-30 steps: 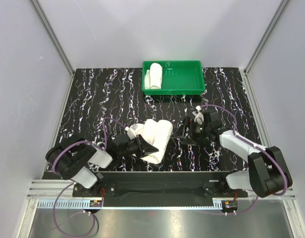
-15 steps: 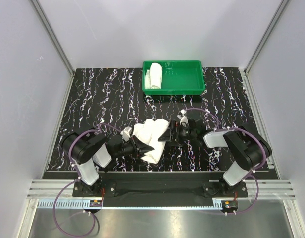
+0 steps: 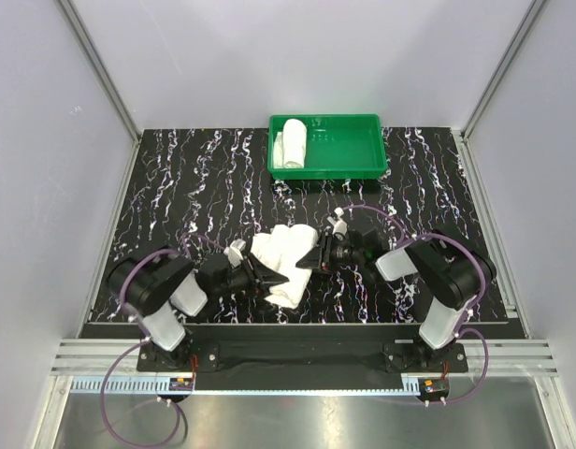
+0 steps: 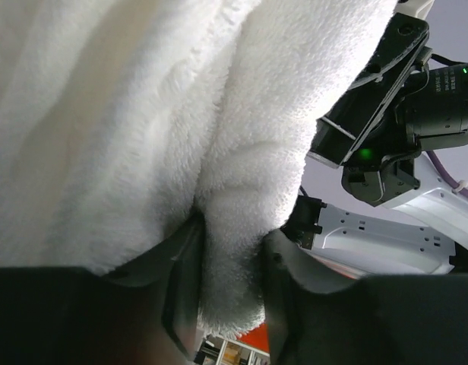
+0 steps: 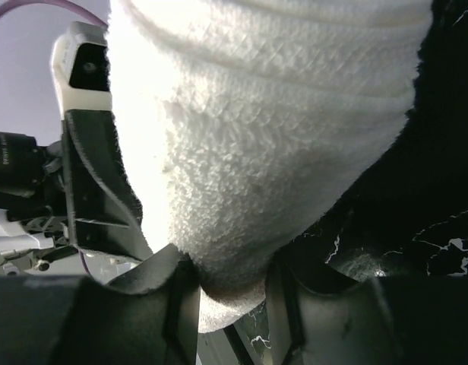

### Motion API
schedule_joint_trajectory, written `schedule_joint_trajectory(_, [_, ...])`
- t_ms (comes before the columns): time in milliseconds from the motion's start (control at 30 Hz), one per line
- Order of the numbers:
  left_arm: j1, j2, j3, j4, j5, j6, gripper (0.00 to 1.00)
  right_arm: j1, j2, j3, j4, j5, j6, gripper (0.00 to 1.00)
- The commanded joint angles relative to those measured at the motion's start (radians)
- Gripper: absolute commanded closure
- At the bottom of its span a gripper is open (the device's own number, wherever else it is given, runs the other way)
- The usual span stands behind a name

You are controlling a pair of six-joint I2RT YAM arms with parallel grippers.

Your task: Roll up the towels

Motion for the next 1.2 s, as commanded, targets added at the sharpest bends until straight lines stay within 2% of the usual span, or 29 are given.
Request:
schedule_joint_trajectory(0, [0.000,-0.164,0.022,-0.339,-0.025,0.158,0.57,0.014,-0.047,0.025,-0.100,0.075,-0.045,0.68])
schedule_joint_trajectory(33, [0.000,-0.207,0.061,-0.540,-0.041,0.242,0.51,0.014,-0.060,0.035,-0.145,0.099,-0.062,0.68])
schedule_joint_trajectory(100, [-0.003,-0.331,0.113,-0.757,-0.117,0.333,0.46,0.014,-0.103,0.062,-0.275,0.125,-0.107,0.69])
schedule_joint_trajectory(133, [-0.008,-0.365,0.160,-0.925,-0.143,0.405,0.44,0.014,-0.113,0.078,-0.326,0.150,-0.120,0.69])
schedule_joint_trajectory(267, [-0.012,-0.493,0.249,-1.209,-0.297,0.531,0.41,0.015,-0.142,0.148,-0.603,0.213,-0.182,0.69])
schedule_joint_trajectory(333, [-0.032,-0.553,0.297,-1.330,-0.362,0.586,0.40,0.014,-0.148,0.182,-0.668,0.243,-0.196,0.69])
schedule_joint_trajectory(433, [-0.106,-0.626,0.363,-1.436,-0.497,0.633,0.39,0.021,-0.157,0.230,-0.815,0.297,-0.211,0.69])
schedule_joint_trajectory(500, [-0.173,-0.657,0.406,-1.483,-0.638,0.663,0.39,0.030,-0.154,0.277,-0.919,0.326,-0.231,0.69])
schedule_joint_trajectory(533, [-0.255,-0.659,0.452,-1.534,-0.692,0.674,0.38,0.038,-0.151,0.295,-0.955,0.358,-0.242,0.69])
schedule_joint_trajectory(567, [-0.296,-0.657,0.475,-1.559,-0.797,0.676,0.39,0.043,-0.145,0.312,-1.025,0.377,-0.246,0.69])
schedule_joint_trajectory(600, [-0.374,-0.642,0.522,-1.601,-0.845,0.677,0.38,0.047,-0.142,0.346,-1.054,0.407,-0.254,0.69])
schedule_joint_trajectory(667, [-0.443,-0.617,0.567,-1.642,-0.978,0.677,0.37,0.056,-0.130,0.375,-1.134,0.430,-0.259,0.69])
schedule_joint_trajectory(767, [-0.563,-0.552,0.648,-1.683,-1.106,0.688,0.36,0.072,-0.110,0.429,-1.222,0.472,-0.260,0.69])
schedule_joint_trajectory(933, [-0.707,-0.453,0.765,-1.668,-1.204,0.807,0.30,0.090,-0.073,0.495,-1.305,0.507,-0.268,0.69])
schedule_joint_trajectory(1000, [-0.764,-0.389,0.796,-1.660,-1.252,0.844,0.23,0.096,-0.061,0.510,-1.323,0.509,-0.271,0.69])
schedule_joint_trajectory(1100, [-0.801,-0.289,0.851,-1.646,-1.269,0.909,0.13,0.099,-0.056,0.520,-1.326,0.504,-0.275,0.69])
schedule_joint_trajectory(1167, [-0.810,-0.243,0.888,-1.651,-1.272,0.924,0.12,0.102,-0.058,0.521,-1.326,0.498,-0.274,0.69])
